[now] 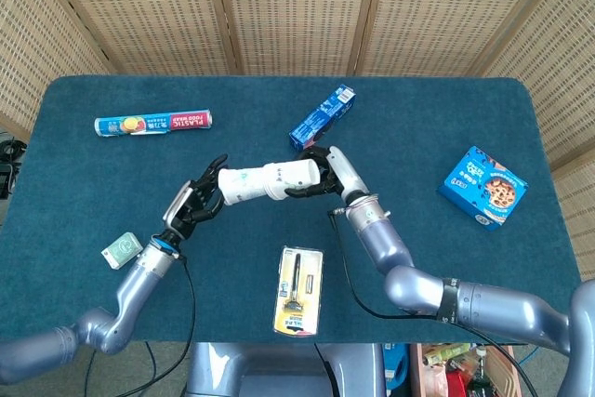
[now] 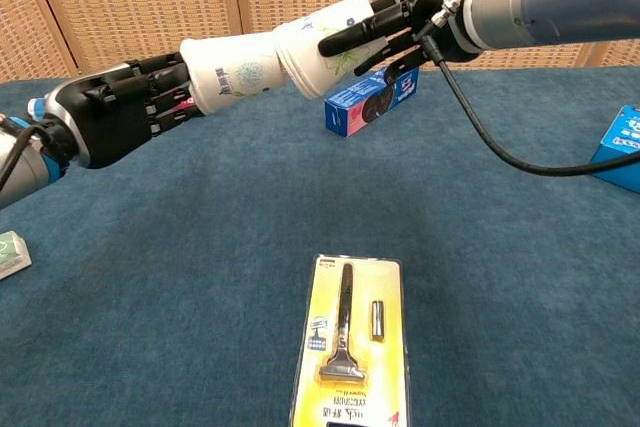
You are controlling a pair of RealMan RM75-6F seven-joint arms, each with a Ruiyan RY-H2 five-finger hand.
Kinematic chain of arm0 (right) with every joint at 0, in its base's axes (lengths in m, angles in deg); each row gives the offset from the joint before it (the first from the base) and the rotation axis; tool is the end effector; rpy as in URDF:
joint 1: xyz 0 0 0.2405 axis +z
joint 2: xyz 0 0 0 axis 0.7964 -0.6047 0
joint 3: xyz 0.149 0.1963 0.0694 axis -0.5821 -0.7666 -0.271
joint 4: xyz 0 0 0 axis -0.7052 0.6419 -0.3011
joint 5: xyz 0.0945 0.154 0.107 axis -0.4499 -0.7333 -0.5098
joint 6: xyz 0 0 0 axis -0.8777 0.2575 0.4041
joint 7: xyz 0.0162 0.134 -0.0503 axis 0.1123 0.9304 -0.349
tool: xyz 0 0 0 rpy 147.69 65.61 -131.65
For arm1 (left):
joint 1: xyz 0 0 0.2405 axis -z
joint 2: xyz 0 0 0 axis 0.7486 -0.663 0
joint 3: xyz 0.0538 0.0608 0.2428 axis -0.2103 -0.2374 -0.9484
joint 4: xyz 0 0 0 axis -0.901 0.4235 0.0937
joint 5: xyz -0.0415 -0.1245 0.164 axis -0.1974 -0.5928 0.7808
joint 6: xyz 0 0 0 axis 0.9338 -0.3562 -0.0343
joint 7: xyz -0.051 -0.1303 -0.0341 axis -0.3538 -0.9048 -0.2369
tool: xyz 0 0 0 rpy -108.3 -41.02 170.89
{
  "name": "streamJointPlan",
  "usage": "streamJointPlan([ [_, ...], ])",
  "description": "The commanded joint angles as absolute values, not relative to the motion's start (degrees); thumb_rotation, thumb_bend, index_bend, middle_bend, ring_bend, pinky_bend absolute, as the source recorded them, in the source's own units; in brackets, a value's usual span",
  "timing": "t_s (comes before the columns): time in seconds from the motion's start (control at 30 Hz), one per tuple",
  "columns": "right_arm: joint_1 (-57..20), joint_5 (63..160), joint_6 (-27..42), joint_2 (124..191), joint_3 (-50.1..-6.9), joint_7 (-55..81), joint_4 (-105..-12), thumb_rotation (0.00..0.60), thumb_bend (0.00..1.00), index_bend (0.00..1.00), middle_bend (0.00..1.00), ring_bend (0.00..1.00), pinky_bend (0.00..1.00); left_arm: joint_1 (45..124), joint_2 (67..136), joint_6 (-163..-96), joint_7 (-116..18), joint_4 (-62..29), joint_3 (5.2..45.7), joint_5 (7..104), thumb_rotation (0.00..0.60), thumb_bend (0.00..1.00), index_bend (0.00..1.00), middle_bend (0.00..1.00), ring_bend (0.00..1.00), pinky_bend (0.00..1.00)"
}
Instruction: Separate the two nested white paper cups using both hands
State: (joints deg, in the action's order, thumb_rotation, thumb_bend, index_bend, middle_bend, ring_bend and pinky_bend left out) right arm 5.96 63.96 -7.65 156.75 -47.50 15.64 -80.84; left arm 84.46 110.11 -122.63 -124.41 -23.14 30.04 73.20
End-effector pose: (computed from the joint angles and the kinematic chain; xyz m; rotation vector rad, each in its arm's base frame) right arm -0.0313 -0.3970 0.0244 1.2015 -2.0381 1.3097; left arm -0.1593 0.3357 -0.0131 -0.9089 -2.3612 -1.8420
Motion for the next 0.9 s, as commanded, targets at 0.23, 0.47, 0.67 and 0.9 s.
streamJointPlan([
  [0.23,3.91,64.38,-6.04,154.76,-46.52,15.62,-83.69,0.6,0.25,0.79,0.66,0.51,0.72,81.16,103.21,-123.33,-115.48,-27.67,28.25,71.89,0.6,0.42,0.66,0.0,0.0,0.0],
  [0.47,2.33,65.49,-4.98,153.89,-45.14,15.37,-85.15,0.6,0.25,0.79,0.66,0.51,0.72,80.07,98.99,-123.09,-105.19,-30.16,27.87,69.47,0.6,0.42,0.66,0.0,0.0,0.0],
  [0.67,1.6,66.92,-2.75,153.42,-43.4,13.45,-86.37,0.6,0.25,0.79,0.65,0.51,0.72,80.73,95.46,-121.71,-92.52,-32.89,27.84,66.72,0.6,0.42,0.66,0.0,0.0,0.0],
  [0.9,1.51,71.34,5.12,154.68,-37.02,3.9,-85.74,0.6,0.25,0.79,0.65,0.51,0.72,84.12,89.7,-119.21,-66.52,-39.55,28.19,58.23,0.6,0.42,0.66,0.0,0.0,0.0],
])
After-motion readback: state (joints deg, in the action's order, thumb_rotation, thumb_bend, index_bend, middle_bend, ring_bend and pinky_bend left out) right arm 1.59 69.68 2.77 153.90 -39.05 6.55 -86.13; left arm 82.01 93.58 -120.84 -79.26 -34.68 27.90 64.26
